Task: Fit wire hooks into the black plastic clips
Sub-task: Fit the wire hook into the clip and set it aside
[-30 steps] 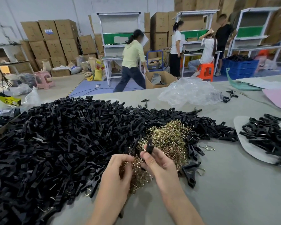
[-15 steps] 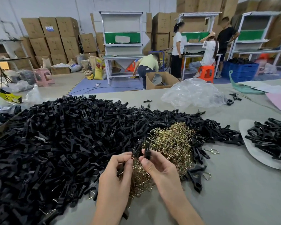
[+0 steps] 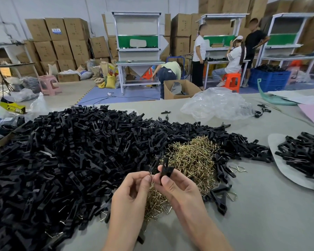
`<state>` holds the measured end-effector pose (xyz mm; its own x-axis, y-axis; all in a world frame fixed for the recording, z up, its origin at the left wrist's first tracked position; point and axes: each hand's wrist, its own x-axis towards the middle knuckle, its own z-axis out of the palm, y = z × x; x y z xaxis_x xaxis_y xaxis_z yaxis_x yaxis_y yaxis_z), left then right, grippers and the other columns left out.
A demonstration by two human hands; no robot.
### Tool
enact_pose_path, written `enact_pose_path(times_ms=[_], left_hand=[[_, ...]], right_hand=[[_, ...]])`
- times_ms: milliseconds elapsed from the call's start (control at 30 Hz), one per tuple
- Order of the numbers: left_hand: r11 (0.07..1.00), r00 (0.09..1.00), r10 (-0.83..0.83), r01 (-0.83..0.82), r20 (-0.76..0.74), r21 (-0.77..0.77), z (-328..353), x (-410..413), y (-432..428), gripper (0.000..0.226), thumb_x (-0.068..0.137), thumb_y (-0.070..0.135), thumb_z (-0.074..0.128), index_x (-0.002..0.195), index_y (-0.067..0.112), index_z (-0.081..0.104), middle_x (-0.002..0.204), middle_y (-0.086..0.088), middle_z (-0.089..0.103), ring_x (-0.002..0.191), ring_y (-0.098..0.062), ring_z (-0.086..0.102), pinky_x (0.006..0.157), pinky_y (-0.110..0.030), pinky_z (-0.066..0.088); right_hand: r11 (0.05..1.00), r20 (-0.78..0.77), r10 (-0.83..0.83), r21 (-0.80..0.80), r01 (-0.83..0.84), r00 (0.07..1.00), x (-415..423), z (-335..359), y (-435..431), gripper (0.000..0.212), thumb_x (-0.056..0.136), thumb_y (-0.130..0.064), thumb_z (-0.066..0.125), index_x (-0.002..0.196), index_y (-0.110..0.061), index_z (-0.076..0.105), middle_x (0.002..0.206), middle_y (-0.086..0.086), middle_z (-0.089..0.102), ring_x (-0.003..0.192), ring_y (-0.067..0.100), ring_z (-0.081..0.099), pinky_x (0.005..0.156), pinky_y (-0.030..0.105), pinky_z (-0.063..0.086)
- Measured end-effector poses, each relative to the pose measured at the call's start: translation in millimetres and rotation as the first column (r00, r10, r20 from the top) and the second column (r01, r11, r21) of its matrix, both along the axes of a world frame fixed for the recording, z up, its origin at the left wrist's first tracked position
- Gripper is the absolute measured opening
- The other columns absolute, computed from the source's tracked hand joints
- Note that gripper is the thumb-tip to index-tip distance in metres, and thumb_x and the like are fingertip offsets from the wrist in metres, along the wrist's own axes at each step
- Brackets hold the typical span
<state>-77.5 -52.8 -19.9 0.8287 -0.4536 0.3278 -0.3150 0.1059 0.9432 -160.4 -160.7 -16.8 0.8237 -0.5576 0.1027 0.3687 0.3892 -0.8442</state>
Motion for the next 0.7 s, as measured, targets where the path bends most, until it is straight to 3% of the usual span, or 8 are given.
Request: enact_pose_path(times_ms=[133,333,467,567,700], left_hand=[[0.999,1.0,-0.005,0.005,-0.008,0.041,3,-2,1,0.019,0.093,0.024,0.065,0.092,0.042,0.072,0.064,0.001,0.069,0.054,-0.002,0.057,0.051,-0.01,0.041],[0.992,0.975,-0.117,0.104,-0.187,-0.078,10,-5,2,0.02,0.083,0.027,0.066,0.098,0.03,0.078,0.08,-0.005,0.077,0.075,-0.014,0.074,0.069,-0.013,0.053],[0.984,0.964,-0.123,0.088,-0.235,-0.153,16,-2,5,0.024,0.076,0.028,0.07,0.099,0.035,0.078,0.081,-0.008,0.077,0.076,-0.014,0.075,0.07,-0.014,0.055],[0.98,0.946,-0.152,0.107,-0.287,-0.168,18,3,8,0.027,0.068,0.034,0.076,0.095,0.028,0.08,0.08,-0.007,0.076,0.073,-0.013,0.072,0.069,-0.015,0.055],[0.971,0.901,-0.238,0.227,-0.363,-0.075,19,10,14,0.033,0.064,0.04,0.077,0.092,0.024,0.08,0.071,-0.006,0.071,0.067,-0.013,0.062,0.067,-0.023,0.052]], right_hand=[[0.997,0.036,-0.007,0.081,0.004,0.999,0,0,-2,0.036,0.075,-0.024,0.086,0.108,-0.012,0.078,0.105,0.019,0.075,0.105,0.029,0.072,0.091,0.03,0.056],[0.997,0.029,0.003,0.08,-0.005,1.0,0,-5,-5,0.033,0.076,-0.015,0.082,0.108,-0.012,0.078,0.107,0.014,0.075,0.103,0.027,0.072,0.088,0.029,0.057],[0.983,-0.07,-0.085,-0.17,0.072,0.994,-4,-3,-5,0.033,0.076,-0.017,0.08,0.108,-0.027,0.079,0.109,0.002,0.077,0.105,0.014,0.071,0.09,0.023,0.055],[0.911,-0.087,-0.186,-0.389,0.138,0.979,-5,-4,-4,0.036,0.084,-0.005,0.076,0.105,-0.033,0.078,0.104,-0.003,0.077,0.098,0.008,0.071,0.084,0.017,0.053],[0.793,-0.099,-0.282,-0.584,0.174,0.954,-6,-8,-5,0.041,0.088,0.003,0.071,0.11,-0.031,0.076,0.108,-0.012,0.071,0.106,0.008,0.066,0.092,0.022,0.053]])
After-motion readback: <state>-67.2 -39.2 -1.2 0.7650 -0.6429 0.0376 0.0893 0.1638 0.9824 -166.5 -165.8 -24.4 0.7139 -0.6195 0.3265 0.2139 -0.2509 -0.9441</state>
